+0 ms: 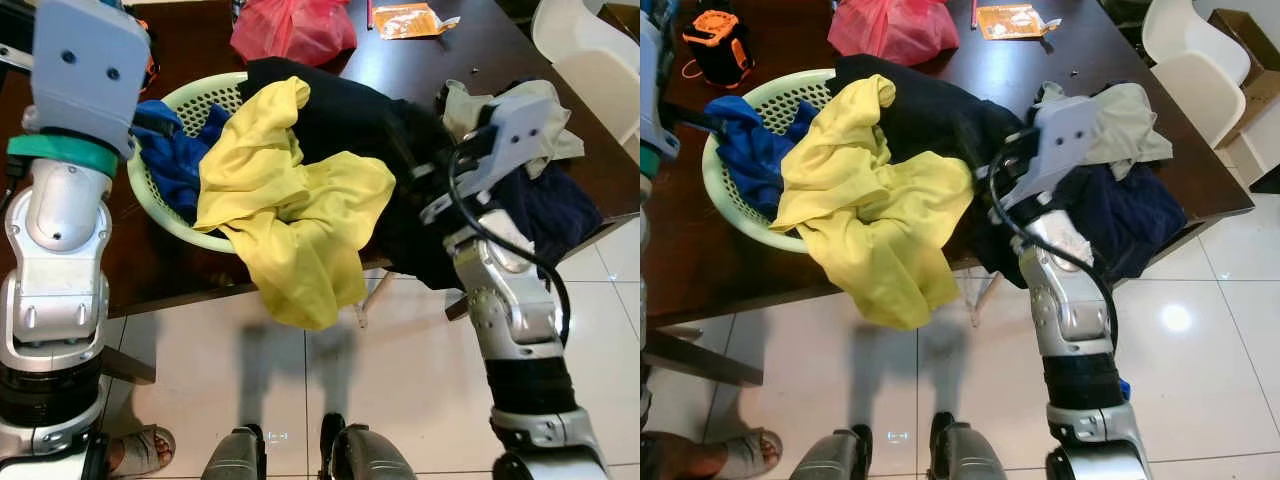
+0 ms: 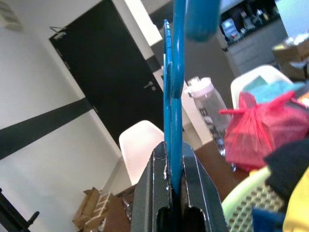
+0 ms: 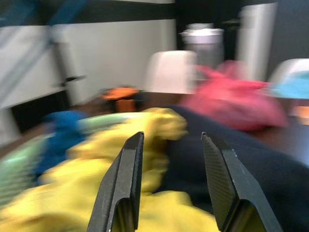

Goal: Hang hanger

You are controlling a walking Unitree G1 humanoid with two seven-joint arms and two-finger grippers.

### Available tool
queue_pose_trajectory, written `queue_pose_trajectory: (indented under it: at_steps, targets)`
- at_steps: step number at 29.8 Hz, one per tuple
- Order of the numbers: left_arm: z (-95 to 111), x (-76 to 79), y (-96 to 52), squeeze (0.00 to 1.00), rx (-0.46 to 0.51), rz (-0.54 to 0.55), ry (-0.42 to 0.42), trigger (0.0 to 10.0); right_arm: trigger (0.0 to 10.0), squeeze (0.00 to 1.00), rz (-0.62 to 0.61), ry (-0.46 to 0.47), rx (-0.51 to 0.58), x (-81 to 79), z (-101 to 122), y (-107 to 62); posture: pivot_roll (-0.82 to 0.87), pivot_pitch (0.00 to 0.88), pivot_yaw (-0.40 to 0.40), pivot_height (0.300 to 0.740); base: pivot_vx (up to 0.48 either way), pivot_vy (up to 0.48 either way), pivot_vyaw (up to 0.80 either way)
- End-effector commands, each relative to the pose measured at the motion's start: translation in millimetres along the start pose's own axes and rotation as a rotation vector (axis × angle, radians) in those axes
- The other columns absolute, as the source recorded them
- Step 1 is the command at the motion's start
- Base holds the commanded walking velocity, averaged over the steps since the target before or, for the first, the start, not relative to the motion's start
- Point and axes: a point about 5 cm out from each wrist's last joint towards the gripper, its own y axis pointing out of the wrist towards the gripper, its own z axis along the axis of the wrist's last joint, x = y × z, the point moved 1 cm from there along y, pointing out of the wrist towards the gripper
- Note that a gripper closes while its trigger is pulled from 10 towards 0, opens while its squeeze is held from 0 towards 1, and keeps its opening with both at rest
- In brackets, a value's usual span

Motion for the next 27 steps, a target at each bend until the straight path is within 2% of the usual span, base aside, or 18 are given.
queue_pose_trajectory:
  at_steps: [1,2,4,5,6,7,8,9,11,12,14,16,20,21,23,25,26,27]
  targets:
    - [3.4,-1.2,-3.1,0.0,0.012,-0.016,0.024,10.0,10.0,0.0,0.12,0.056,-0.01,-12.2,2.1,-2.4,0.1,0.133,-0.01,0.74,0.0,0.0,0.0]
    - [0.9,-3.9,-3.1,0.0,-0.001,-0.028,0.046,10.0,10.0,0.0,0.225,0.094,-0.029,-27.5,-0.4,1.8,0.11,0.141,-0.009,0.74,0.0,0.0,0.0]
    - [0.9,-3.9,-3.1,0.0,-0.001,-0.028,0.046,10.0,10.0,0.0,0.225,0.094,-0.029,-27.5,-0.4,1.8,0.11,0.141,-0.009,0.74,0.0,0.0,0.0]
    - [-0.6,-5.7,-3.1,0.0,-0.009,-0.036,0.06,10.0,10.0,0.0,0.289,0.118,-0.042,-37.7,-2.4,4.4,0.11,0.144,-0.009,0.74,0.0,0.0,0.0]
    - [-0.6,-5.7,-3.1,0.0,-0.009,-0.036,0.06,10.0,10.0,0.0,0.289,0.118,-0.042,-37.7,-2.4,4.4,0.11,0.144,-0.009,0.74,0.0,0.0,0.0]
    - [-0.8,-10.4,-1.7,0.0,-0.01,-0.036,0.085,10.0,10.0,0.0,0.296,0.133,-0.087,-50.6,-15.3,16.5,0.13,0.148,-0.011,0.74,0.0,0.0,0.0]
    - [-0.8,-10.4,-1.7,0.0,-0.01,-0.036,0.085,10.0,10.0,0.0,0.296,0.133,-0.087,-50.6,-15.3,16.5,0.13,0.148,-0.011,0.74,0.0,0.0,0.0]
    - [-0.5,-18.1,0.8,0.0,-0.01,-0.024,0.11,10.0,10.0,0.0,0.28,0.151,-0.134,-63.8,-30.0,29.5,0.14,0.154,-0.015,0.74,0.0,0.0,0.0]
    - [-0.5,-18.1,0.8,0.0,-0.01,-0.024,0.11,10.0,10.0,0.0,0.28,0.151,-0.134,-63.8,-30.0,29.5,0.14,0.154,-0.015,0.74,0.0,0.0,0.0]
    - [-0.8,-28.4,3.7,0.0,-0.018,0.001,0.121,10.0,10.0,0.0,0.245,0.154,-0.21,-75.9,-49.2,40.7,0.15,0.157,-0.017,0.74,0.0,0.0,0.0]
    - [-0.8,-28.4,3.7,0.0,-0.018,0.001,0.121,10.0,10.0,0.0,0.245,0.154,-0.21,-75.9,-49.2,40.7,0.15,0.157,-0.017,0.74,0.0,0.0,0.0]
    - [-5.8,-48.7,4.4,0.0,-0.056,0.037,0.149,10.0,10.0,0.0,0.089,0.1,-0.343,-86.1,-83.5,59.5,0.19,0.173,-0.038,0.74,0.0,0.0,0.0]
    - [-7.9,-52.8,3.3,0.0,-0.07,0.04,0.157,10.0,10.0,0.0,0.047,0.072,-0.373,-87.4,-90.9,63.2,0.19,0.176,-0.041,0.74,0.0,0.0,0.0]
    - [-10.5,-52.5,-1.4,0.0,-0.086,0.031,0.158,10.0,10.0,0.0,-0.062,0.038,-0.379,-78.5,-92.2,66.8,0.19,0.181,-0.047,0.74,0.0,0.0,0.0]
    - [-10.5,-52.5,-1.4,0.0,-0.086,0.031,0.158,10.0,10.0,0.0,-0.062,0.038,-0.379,-78.5,-92.2,66.8,0.19,0.181,-0.047,0.74,0.0,0.0,0.0]
    - [-13.1,-48.2,-9.0,0.0,-0.104,0.011,0.152,10.0,10.0,0.0,-0.188,0.006,-0.318,-59.1,-79.1,68.5,0.19,0.189,-0.054,0.74,0.0,0.0,0.0]
    - [-13.1,-48.2,-9.0,0.0,-0.104,0.011,0.152,10.0,10.0,0.0,-0.188,0.006,-0.318,-59.1,-79.1,68.5,0.19,0.189,-0.054,0.74,0.0,0.0,0.0]
    - [-13.8,-46.6,-11.3,0.0,-0.109,0.004,0.15,10.0,10.0,0.0,-0.23,-0.024,-0.275,-49.1,-68.8,67.7,0.19,0.19,-0.052,0.74,0.0,0.0,0.0]
